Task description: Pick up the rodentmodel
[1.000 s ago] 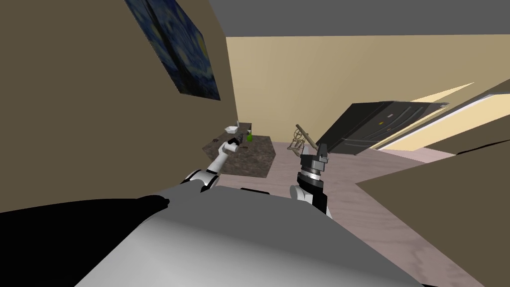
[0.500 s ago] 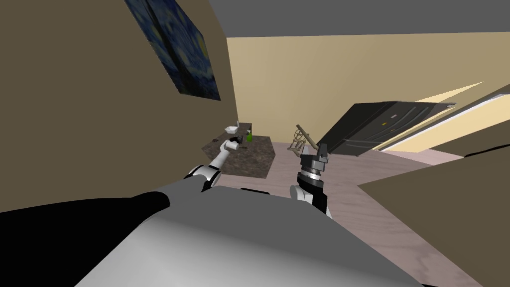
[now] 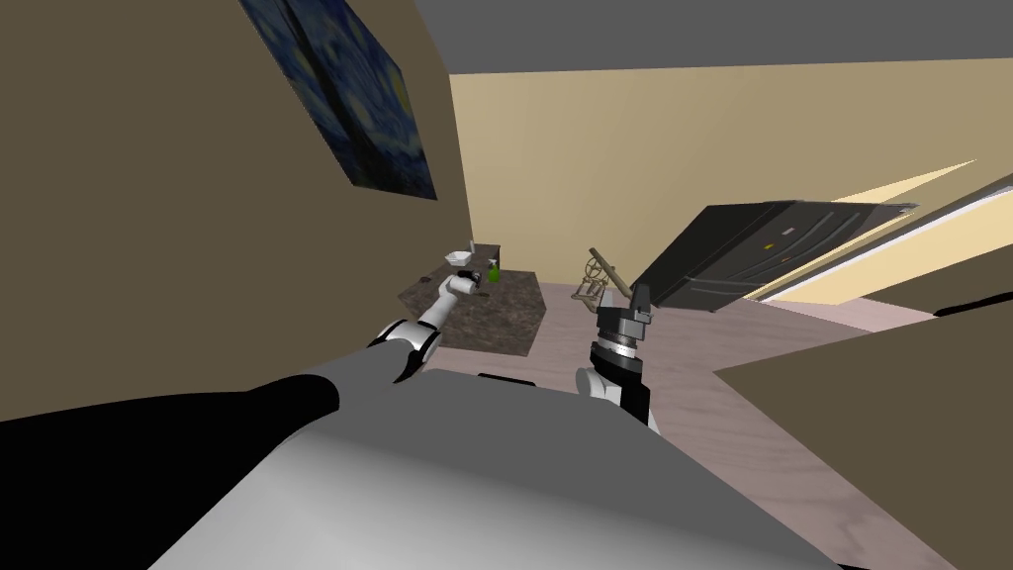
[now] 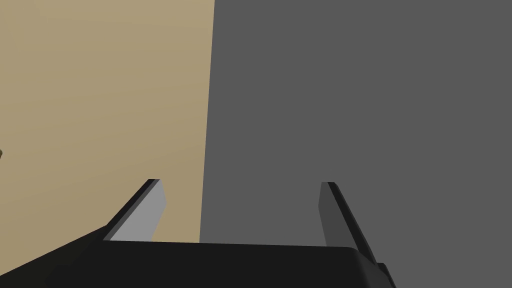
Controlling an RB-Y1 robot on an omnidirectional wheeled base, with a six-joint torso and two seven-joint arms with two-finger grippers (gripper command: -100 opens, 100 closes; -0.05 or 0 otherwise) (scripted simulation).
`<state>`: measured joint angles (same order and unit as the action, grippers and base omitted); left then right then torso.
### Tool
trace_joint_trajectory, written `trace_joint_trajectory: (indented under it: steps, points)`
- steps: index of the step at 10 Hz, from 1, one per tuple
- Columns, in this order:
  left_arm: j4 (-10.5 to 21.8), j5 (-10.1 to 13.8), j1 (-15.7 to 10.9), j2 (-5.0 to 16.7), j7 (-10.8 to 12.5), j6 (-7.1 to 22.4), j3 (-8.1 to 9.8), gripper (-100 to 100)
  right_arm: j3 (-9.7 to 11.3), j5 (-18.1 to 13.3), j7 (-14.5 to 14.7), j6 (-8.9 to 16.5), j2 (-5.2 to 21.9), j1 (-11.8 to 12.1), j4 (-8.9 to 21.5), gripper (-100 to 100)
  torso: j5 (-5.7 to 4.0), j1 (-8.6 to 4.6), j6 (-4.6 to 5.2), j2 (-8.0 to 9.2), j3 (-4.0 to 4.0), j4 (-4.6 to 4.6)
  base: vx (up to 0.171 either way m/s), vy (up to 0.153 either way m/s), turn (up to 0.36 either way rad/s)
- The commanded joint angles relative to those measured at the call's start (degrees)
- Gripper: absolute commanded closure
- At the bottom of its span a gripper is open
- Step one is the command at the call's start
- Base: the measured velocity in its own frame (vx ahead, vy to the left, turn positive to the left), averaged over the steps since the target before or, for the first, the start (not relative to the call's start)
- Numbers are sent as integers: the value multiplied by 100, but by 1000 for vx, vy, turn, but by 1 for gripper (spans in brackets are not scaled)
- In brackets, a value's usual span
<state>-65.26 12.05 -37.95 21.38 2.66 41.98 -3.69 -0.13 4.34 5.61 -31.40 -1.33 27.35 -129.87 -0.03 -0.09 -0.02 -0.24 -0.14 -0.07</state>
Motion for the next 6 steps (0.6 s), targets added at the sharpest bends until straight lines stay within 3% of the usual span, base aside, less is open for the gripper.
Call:
trace_joint_trajectory:
  steps: [1, 3, 4, 5, 6]
  points:
    - [286, 52, -248, 16, -32, 286, 5, -100, 0, 0, 0, 0, 0, 0, 0, 0, 0, 0, 0, 0, 0, 0, 42, -41, 16]
    - [441, 52, -248, 16, -32, 494, 5, -100, 0, 0, 0, 0, 0, 0, 0, 0, -1, -5, 0, -1, 0, 0, 35, -31, 3]
    - [654, 115, -460, 37, -71, 768, 9, -100, 0, 0, 0, 0, 0, 0, 0, 0, 0, 1, 0, 5, 3, 1, 48, -20, 4]
    - [811, 115, -460, 37, -71, 836, 9, -100, 0, 0, 0, 0, 0, 0, 0, 0, 0, 2, 1, -1, 0, 1, 48, -22, 2]
    - [994, 176, -661, 59, -110, 1019, 14, -100, 0, 0, 0, 0, 0, 0, 0, 0, 1, 2, 0, -1, -1, 0, 66, -29, 8]
